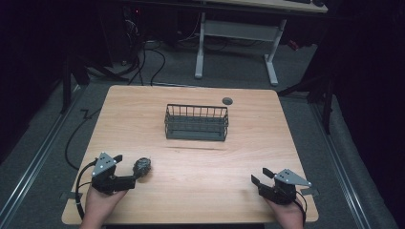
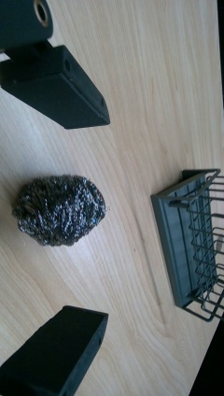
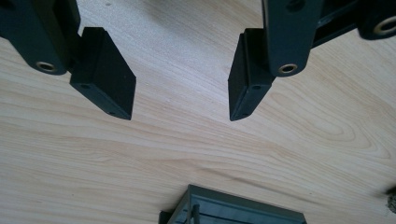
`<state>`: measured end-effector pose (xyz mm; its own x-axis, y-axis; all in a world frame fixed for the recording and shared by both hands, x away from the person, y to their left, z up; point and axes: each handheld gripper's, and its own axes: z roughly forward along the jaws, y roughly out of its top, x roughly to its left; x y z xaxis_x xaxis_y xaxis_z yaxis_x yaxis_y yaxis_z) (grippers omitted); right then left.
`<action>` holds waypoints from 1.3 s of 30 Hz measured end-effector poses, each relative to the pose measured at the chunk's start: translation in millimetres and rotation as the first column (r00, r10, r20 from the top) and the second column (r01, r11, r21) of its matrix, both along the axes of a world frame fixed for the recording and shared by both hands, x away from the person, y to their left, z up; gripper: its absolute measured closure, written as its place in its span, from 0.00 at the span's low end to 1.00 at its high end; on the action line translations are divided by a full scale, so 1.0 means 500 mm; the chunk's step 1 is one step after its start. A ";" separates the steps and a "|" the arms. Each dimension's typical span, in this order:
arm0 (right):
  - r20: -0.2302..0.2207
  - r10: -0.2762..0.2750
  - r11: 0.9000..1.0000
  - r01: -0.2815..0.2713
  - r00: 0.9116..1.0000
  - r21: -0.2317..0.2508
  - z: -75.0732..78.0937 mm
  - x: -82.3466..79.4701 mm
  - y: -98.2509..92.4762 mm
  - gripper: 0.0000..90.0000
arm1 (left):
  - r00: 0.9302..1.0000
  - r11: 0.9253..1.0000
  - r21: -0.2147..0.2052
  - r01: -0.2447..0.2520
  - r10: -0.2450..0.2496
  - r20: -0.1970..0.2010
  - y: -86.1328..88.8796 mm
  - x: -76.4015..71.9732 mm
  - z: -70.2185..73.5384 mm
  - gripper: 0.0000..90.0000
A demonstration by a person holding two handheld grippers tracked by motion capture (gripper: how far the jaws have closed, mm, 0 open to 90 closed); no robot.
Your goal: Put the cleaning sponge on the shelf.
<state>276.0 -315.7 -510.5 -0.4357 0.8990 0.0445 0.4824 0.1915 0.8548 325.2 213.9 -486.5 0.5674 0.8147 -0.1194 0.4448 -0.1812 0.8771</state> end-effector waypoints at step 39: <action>-0.003 0.040 0.999 -0.040 0.999 -0.011 -0.003 0.020 0.014 0.47 | 0.998 0.998 0.023 -0.056 0.057 -0.041 0.033 -0.004 -0.018 0.15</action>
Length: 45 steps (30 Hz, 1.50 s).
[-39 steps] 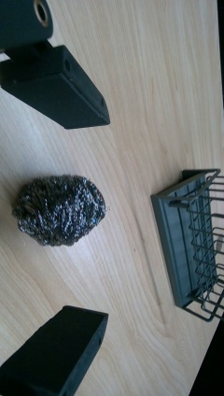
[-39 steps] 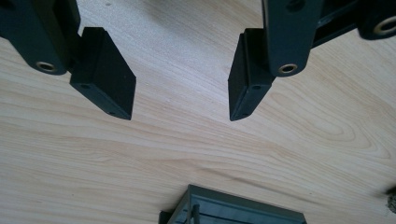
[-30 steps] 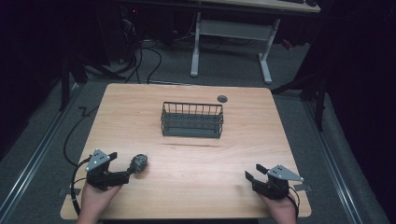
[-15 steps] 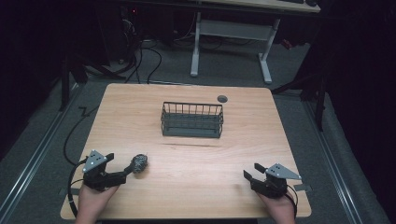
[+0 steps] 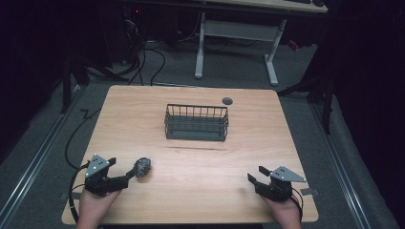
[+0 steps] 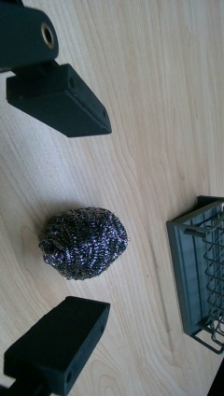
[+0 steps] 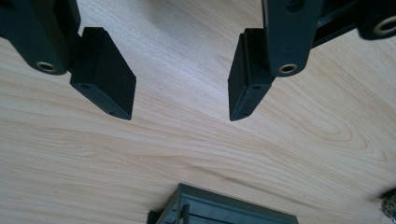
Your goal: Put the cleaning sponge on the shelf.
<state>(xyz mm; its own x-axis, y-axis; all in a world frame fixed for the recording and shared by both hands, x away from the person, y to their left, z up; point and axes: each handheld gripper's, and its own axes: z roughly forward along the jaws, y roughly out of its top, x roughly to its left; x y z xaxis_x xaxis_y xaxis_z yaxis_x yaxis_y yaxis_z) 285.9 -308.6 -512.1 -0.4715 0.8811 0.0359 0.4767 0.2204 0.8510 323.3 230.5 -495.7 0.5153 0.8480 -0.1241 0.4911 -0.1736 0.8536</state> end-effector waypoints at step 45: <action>-0.006 0.008 1.000 -0.008 1.000 -0.009 -0.003 0.004 0.004 0.47 | 0.996 0.982 0.174 0.070 -0.059 -0.063 -0.096 0.042 -0.054 0.20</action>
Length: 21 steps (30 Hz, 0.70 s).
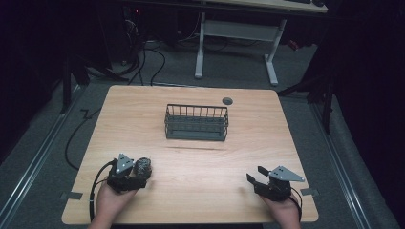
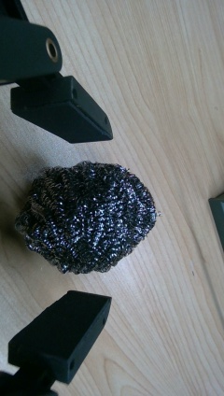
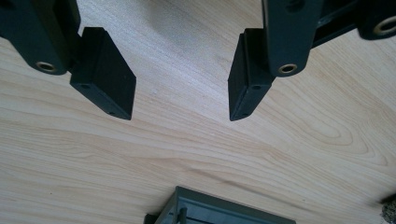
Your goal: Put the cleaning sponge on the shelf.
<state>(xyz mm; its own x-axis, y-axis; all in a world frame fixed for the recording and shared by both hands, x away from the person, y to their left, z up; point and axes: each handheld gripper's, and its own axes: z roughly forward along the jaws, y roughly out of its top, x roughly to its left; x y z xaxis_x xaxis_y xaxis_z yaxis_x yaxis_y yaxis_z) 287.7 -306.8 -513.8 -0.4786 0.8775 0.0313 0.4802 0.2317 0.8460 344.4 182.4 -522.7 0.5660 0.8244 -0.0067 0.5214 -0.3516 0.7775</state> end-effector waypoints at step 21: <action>0.000 0.002 1.000 -0.002 1.000 0.000 -0.001 0.000 0.000 0.47 | 1.000 1.000 -0.016 0.000 -0.001 -0.019 0.004 0.008 -0.014 0.39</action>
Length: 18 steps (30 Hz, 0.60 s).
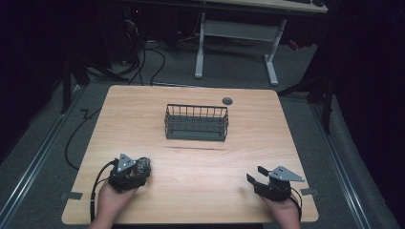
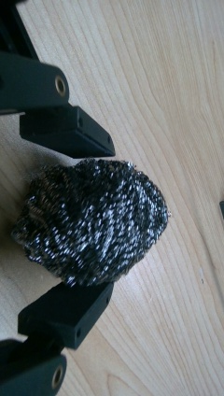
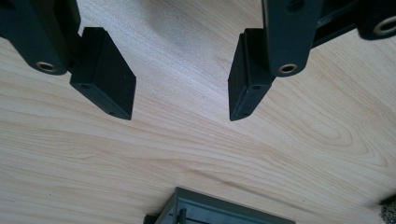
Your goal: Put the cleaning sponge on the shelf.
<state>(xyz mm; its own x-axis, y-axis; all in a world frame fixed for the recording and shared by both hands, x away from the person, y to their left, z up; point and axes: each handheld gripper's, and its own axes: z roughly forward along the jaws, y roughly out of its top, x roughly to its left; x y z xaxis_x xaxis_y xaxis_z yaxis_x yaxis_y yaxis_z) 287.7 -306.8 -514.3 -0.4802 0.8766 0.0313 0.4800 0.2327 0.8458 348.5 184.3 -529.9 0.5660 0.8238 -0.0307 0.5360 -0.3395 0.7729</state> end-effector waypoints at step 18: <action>-0.002 0.001 1.000 -0.001 1.000 -0.001 0.000 0.001 -0.001 0.47 | 0.999 1.000 -0.023 0.012 -0.011 0.046 0.004 -0.011 0.011 0.44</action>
<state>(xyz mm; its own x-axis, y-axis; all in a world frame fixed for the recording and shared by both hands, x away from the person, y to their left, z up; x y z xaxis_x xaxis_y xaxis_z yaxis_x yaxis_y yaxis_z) 288.1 -307.4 -514.3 -0.4808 0.8763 0.0312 0.4815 0.2341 0.8446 343.1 186.3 -524.6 0.5768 0.8165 -0.0237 0.4958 -0.3268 0.8046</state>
